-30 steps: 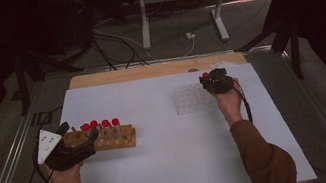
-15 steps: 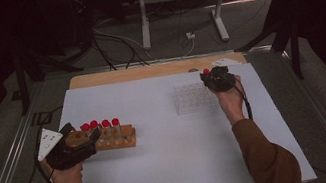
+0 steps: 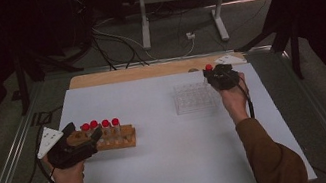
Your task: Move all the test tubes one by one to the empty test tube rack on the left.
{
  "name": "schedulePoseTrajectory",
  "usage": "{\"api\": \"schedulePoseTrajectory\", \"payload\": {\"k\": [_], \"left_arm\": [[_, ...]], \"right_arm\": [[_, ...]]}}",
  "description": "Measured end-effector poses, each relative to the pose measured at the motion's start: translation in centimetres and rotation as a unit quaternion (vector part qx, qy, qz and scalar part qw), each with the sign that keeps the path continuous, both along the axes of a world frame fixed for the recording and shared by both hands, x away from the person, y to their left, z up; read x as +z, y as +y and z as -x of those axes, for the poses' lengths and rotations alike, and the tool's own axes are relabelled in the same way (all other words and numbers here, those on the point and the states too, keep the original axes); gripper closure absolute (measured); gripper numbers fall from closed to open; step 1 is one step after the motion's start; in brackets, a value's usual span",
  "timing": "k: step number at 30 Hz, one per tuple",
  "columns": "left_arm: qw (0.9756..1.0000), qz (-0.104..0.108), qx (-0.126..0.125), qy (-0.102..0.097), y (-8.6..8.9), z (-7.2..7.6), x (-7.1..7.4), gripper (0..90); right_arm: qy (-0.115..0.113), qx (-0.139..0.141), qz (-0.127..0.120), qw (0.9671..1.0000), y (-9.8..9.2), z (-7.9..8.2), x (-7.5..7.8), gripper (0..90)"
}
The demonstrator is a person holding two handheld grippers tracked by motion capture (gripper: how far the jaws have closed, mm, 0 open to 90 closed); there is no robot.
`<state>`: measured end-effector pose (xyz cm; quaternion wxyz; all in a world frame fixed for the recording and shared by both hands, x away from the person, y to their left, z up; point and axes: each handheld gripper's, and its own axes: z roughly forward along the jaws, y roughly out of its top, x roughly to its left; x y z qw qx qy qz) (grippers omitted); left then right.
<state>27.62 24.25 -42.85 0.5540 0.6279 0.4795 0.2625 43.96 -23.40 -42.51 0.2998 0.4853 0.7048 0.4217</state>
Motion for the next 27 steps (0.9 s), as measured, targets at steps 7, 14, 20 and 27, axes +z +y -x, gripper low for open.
{"api": "schedulePoseTrajectory", "payload": {"k": [7, 14, 20, 27], "left_arm": [[1.0, -0.005, -0.002, 0.001, -0.2, 0.0, 0.0, 0.7], [0.9999, -0.011, -0.005, -0.001, -0.5, 0.0, 0.3, 0.7], [0.9998, -0.017, -0.006, -0.001, -0.9, 0.1, 0.5, 0.7], [0.9996, -0.024, -0.012, -0.005, -1.6, 0.2, 0.9, 0.7]], "right_arm": [[-0.016, 0.003, -0.003, 0.9999, -0.1, 0.5, 1.0, 75.2], [-0.033, 0.029, -0.012, 0.999, 0.2, 1.6, 2.5, 75.2], [-0.028, 0.053, -0.022, 0.998, 0.7, 2.7, 2.7, 75.2], [-0.018, 0.091, -0.037, 0.995, 1.7, 3.9, 2.8, 75.1]]}}
